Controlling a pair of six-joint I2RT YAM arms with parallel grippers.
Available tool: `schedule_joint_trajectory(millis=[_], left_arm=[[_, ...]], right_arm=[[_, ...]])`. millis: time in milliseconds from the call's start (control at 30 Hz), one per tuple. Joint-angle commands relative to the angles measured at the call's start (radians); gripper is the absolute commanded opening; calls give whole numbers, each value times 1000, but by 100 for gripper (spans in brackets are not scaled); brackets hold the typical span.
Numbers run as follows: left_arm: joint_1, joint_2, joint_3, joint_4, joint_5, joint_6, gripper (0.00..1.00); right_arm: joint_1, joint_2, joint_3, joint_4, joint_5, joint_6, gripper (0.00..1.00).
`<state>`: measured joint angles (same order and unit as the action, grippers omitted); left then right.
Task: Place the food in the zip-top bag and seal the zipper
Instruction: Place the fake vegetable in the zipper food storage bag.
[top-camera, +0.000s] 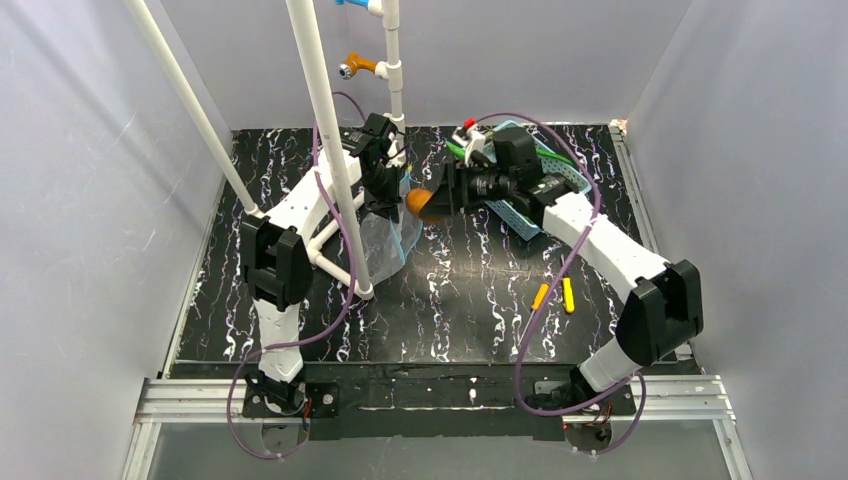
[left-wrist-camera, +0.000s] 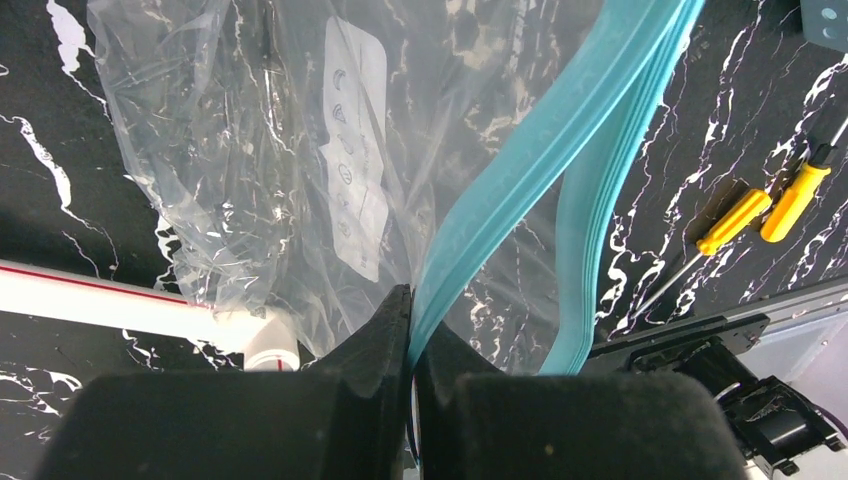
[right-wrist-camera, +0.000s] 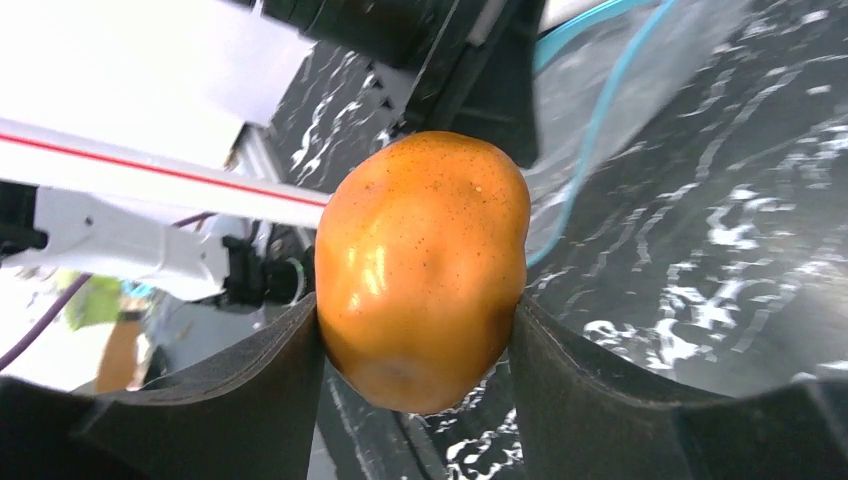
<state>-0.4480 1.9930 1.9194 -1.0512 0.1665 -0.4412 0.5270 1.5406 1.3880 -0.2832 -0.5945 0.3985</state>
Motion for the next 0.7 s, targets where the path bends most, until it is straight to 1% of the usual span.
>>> schedule_joint_trajectory(millis=[0, 133, 233, 333, 433, 533, 667], left_arm=[[-11, -35, -17, -13, 27, 15, 0], [-9, -43, -20, -11, 38, 15, 0], [-9, -49, -17, -14, 46, 15, 0], [-9, -58, -17, -11, 71, 17, 0], [-9, -68, -17, 4, 101, 17, 0], [-9, -77, -14, 7, 116, 13, 0], [-9, -79, -5, 7, 163, 8, 0]], right_arm=[[39, 26, -45, 180, -155, 77, 5], [55, 83, -66, 212, -115, 89, 5], [64, 126, -23, 92, 6, 52, 1], [66, 161, 2, 53, 24, 54, 1], [71, 204, 51, -27, 63, 48, 2], [73, 218, 86, -85, 139, 50, 4], [105, 239, 182, -205, 303, 23, 8]])
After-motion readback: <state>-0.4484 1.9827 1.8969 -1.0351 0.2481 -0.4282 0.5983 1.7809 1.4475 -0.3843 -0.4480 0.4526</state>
